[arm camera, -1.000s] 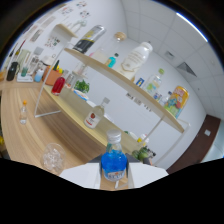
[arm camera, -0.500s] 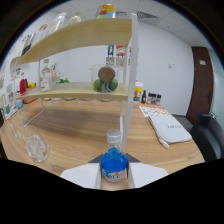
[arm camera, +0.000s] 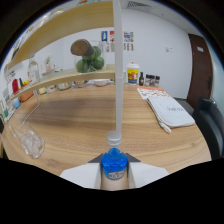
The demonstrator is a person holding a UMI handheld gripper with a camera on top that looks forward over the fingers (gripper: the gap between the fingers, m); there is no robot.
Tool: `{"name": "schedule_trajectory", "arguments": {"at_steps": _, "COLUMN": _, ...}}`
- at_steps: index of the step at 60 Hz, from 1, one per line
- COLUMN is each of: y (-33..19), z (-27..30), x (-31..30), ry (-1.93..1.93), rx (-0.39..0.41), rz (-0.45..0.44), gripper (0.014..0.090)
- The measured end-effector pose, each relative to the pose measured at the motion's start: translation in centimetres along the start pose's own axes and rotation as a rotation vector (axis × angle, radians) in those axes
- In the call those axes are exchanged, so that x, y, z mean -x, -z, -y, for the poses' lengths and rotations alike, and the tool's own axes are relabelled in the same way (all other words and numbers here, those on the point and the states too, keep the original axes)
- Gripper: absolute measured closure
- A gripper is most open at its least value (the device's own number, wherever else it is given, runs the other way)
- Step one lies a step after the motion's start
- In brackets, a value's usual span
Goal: Make me a cup of Mount Fuji.
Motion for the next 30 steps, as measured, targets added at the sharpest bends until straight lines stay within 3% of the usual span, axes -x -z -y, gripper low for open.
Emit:
{"name": "schedule_trajectory", "arguments": {"at_steps": 10, "y": 0.5, "z": -0.7, "x": -0.8, "ry": -0.023, "rx": 0.015, "rz": -0.050, "gripper": 0.0648}}
{"name": "schedule_trajectory", "arguments": {"at_steps": 14, "y": 1.1, "z": -0.6, "x": -1.1, "ry": -0.036, "rx": 0.012, "rz": -0.081, "gripper": 0.0527}}
{"name": "schedule_trajectory", "arguments": {"at_steps": 21, "y": 3.3, "z": 1.0, "x": -0.8, "ry": -0.070, "rx": -0.025, "rz": -0.104, "gripper": 0.0194}}
{"name": "schedule_trajectory", "arguments": {"at_steps": 30, "y": 7.5, "z": 4.5, "x": 0.3, "ry": -0.085, "rx": -0.079, "rz": -0.178, "gripper": 0.0194}}
